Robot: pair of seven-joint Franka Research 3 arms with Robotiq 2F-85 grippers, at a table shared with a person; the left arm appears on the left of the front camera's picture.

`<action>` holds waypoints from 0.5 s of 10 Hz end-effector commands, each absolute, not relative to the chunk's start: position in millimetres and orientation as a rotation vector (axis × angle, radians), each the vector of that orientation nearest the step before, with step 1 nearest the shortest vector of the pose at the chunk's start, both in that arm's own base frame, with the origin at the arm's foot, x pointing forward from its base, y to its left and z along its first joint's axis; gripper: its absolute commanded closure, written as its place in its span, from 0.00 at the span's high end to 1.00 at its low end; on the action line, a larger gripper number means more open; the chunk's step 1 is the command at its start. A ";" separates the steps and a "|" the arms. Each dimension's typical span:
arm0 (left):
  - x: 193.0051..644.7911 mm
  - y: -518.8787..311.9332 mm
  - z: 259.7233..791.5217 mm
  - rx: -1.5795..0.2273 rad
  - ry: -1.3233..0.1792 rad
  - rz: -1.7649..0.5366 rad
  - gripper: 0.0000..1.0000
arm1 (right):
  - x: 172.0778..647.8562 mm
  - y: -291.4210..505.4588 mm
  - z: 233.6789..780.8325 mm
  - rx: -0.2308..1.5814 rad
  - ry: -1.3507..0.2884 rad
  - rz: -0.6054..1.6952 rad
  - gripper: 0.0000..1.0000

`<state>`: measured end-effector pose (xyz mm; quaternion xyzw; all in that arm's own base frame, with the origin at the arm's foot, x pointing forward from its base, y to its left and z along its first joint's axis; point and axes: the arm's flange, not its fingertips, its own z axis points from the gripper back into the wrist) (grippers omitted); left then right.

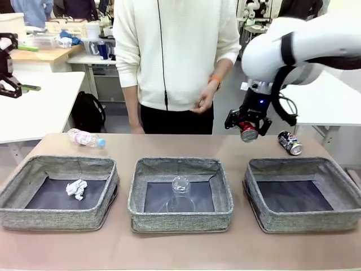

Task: Sort the waste into the appropriate baskets.
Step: Pick up the waste item pointed out by the person.

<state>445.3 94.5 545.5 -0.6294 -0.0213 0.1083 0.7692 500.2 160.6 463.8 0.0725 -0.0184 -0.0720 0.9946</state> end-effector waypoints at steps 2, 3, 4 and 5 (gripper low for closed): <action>444.1 94.5 547.8 -1.381 -0.048 0.228 1.00 | 404.7 183.4 493.3 -0.048 -0.232 -0.248 0.00; 444.1 94.5 547.8 -1.381 -0.048 0.228 1.00 | 401.5 187.2 490.6 -0.047 -0.265 -0.252 0.00; 444.1 94.5 547.8 -1.381 -0.048 0.228 1.00 | 426.1 166.9 504.9 0.044 -0.156 -0.170 0.00; 444.1 94.5 547.8 -1.381 -0.048 0.228 1.00 | 426.1 166.9 504.9 0.044 -0.156 -0.170 0.00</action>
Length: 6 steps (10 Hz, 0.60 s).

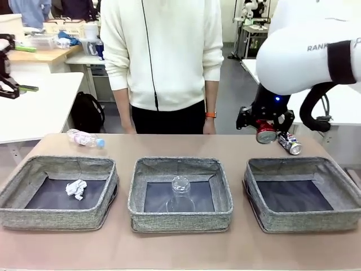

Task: Sort the waste into the appropriate baskets.
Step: Pick up the waste item pointed out by the person.

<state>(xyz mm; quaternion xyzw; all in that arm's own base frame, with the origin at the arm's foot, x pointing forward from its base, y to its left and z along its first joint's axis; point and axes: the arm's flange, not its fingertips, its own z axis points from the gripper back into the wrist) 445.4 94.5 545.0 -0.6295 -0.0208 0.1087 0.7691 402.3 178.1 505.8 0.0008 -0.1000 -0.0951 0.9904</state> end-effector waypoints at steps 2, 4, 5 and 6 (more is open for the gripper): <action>444.1 94.5 547.8 -1.381 -0.048 0.228 1.00 | 408.9 204.9 499.5 0.180 -0.158 -0.190 0.10; 444.1 94.5 547.8 -1.381 -0.048 0.228 1.00 | 391.9 252.4 562.6 0.168 -0.171 -0.167 0.10; 444.1 94.5 547.8 -1.381 -0.048 0.228 1.00 | 378.8 279.8 593.0 0.151 -0.161 -0.196 0.10; 444.1 94.5 547.8 -1.381 -0.048 0.228 1.00 | 363.6 307.1 620.6 0.109 -0.167 -0.175 0.10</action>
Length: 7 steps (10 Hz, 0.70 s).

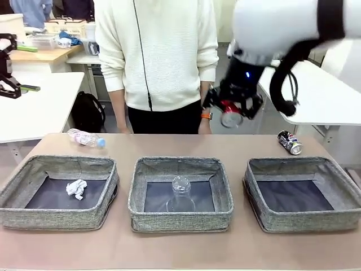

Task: Sort the waste into the appropriate baskets.
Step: Pick up the waste item pointed out by the person.

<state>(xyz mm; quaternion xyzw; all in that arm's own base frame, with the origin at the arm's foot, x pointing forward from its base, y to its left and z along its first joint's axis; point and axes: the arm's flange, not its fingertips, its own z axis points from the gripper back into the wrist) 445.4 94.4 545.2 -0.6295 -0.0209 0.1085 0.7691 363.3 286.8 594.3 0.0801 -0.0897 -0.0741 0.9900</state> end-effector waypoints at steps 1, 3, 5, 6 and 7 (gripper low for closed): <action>444.1 94.5 547.8 -1.381 -0.048 0.228 1.00 | 350.9 332.2 646.2 0.105 -0.149 -0.163 0.10; 444.1 94.5 547.8 -1.381 -0.048 0.228 1.00 | 338.9 352.7 680.9 0.115 -0.139 -0.162 0.10; 444.1 94.5 547.8 -1.381 -0.048 0.228 1.00 | 329.5 359.6 704.1 0.139 -0.156 -0.166 0.10; 444.1 94.5 547.8 -1.381 -0.048 0.228 1.00 | 325.8 362.9 708.9 0.140 -0.171 -0.166 0.10; 444.1 94.5 547.8 -1.381 -0.048 0.228 1.00 | 323.0 364.7 712.4 0.143 -0.175 -0.159 0.10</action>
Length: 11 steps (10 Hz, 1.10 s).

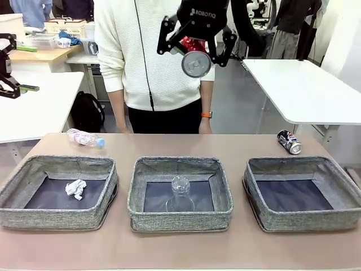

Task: Sort the waste into the appropriate baskets.
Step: Pick up the waste item pointed out by the person.

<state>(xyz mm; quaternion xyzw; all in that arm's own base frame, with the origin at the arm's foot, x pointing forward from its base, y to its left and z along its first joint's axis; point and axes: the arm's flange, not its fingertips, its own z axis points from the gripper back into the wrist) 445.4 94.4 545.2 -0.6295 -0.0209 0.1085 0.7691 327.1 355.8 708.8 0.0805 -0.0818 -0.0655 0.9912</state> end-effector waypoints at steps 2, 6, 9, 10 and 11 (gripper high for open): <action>444.1 94.5 547.8 -1.381 -0.048 0.228 1.00 | 317.0 366.9 722.2 0.166 -0.162 -0.133 0.10; 444.1 94.5 547.8 -1.381 -0.048 0.228 1.00 | 325.4 361.4 724.4 0.168 -0.190 -0.149 0.10; 444.1 94.5 547.8 -1.381 -0.048 0.228 1.00 | 319.3 361.1 725.1 0.182 -0.184 -0.117 0.10; 444.1 94.5 547.8 -1.381 -0.048 0.228 1.00 | 319.3 361.1 725.1 0.182 -0.184 -0.117 0.10; 444.1 94.5 547.8 -1.381 -0.048 0.228 1.00 | 319.3 361.1 725.1 0.182 -0.184 -0.117 0.10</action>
